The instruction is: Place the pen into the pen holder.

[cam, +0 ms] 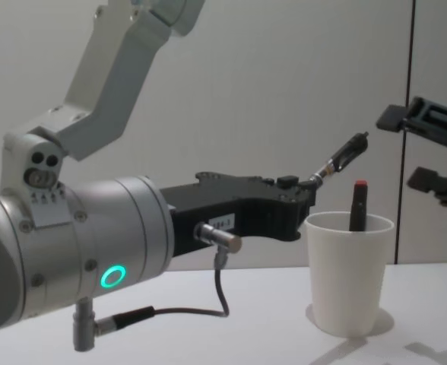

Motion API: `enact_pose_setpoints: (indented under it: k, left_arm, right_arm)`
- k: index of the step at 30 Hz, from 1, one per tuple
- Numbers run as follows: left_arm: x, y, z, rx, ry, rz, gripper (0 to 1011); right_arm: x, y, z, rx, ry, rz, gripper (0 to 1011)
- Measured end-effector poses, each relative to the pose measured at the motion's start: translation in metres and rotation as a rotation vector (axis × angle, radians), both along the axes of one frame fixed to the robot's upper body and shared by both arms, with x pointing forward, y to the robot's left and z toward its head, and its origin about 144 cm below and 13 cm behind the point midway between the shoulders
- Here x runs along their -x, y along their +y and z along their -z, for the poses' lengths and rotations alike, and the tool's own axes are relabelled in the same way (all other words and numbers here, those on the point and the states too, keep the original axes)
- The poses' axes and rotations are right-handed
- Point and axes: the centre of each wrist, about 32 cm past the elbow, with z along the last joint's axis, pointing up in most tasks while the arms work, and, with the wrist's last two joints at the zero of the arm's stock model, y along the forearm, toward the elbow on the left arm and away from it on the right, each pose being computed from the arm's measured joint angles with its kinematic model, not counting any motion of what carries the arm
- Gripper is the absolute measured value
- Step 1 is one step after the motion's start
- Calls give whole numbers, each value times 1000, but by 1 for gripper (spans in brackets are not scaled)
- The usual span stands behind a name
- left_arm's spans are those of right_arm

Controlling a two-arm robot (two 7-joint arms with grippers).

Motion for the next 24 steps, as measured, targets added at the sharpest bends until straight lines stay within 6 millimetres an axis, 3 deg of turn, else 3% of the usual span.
enact_pose_setpoints:
  k: [24]
  left_arm:
    - [0,0,0,0,0,0,118]
  right_arm:
    - [-27,24,-2,-75,95,-101,1002]
